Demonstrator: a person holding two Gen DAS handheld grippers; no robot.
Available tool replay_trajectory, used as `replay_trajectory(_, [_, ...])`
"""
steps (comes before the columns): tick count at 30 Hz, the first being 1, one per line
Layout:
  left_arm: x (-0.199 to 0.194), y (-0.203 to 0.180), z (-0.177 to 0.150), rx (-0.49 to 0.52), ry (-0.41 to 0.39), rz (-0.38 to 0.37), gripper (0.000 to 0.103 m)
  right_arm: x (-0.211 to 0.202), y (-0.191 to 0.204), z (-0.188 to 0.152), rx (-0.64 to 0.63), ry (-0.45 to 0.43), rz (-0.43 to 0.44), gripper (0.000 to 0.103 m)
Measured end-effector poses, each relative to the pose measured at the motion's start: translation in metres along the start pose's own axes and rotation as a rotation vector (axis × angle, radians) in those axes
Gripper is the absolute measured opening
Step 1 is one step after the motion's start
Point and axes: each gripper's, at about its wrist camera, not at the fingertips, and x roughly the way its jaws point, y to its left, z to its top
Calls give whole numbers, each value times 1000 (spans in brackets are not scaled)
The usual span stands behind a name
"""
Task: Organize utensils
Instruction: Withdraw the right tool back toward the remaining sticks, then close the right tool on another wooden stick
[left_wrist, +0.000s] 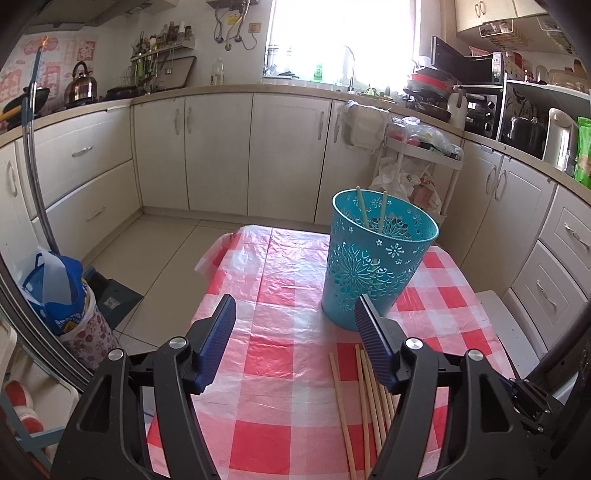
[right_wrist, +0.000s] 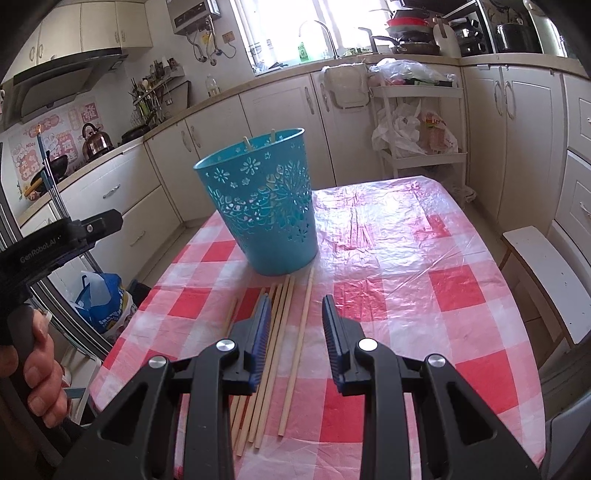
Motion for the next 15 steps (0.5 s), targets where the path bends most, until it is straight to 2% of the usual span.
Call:
replay_trajectory(4, [24,2,-11,-24,123,-27,63,24,-2,-1,5,84,-25,29])
replay_trajectory(6, [35,4,-16,-36,176,-15,63,37,1,0,-12,115,-36,29])
replay_trajectory(10, [43,5,-21,-29,205,14,63,67,12,4,-68,175,-66,29])
replay_trajectory(15, [52,2,-26,0,243,31,63,104,13,11,-77,240,-110,28])
